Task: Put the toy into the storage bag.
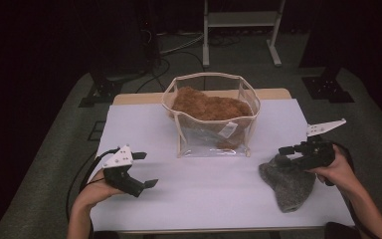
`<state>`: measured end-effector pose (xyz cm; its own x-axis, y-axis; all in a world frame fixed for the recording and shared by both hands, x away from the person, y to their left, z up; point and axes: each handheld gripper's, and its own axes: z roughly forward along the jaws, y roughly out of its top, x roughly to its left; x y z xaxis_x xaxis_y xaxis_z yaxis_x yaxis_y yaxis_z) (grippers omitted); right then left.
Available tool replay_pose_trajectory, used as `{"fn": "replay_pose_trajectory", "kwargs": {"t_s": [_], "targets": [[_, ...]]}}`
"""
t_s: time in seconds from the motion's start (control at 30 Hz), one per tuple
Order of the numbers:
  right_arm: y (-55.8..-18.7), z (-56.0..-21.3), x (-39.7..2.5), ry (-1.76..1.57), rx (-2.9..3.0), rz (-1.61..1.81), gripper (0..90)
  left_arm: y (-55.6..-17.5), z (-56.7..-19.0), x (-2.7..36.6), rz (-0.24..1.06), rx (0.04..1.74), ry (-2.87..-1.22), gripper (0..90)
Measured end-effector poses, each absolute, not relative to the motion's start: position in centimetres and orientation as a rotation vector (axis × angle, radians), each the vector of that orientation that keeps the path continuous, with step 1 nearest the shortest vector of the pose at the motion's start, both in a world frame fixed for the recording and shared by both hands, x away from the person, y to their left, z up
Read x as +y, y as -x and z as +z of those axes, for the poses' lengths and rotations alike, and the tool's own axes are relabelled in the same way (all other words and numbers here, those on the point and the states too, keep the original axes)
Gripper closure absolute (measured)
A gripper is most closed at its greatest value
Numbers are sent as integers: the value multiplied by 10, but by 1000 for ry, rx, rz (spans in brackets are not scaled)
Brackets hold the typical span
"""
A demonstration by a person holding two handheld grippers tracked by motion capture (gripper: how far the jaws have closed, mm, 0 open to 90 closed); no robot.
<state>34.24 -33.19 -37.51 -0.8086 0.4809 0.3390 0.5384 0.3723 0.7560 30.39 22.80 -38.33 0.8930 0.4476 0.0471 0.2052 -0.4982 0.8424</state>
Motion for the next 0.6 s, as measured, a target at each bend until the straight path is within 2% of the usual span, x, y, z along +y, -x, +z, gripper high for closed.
{"fn": "replay_pose_trajectory", "kwargs": {"t_s": [0.6], "targets": [[-330, -384, -344, 988, -2528, -1470, 330, -306, -382, 223, 313, 440, -2104, 28]]}}
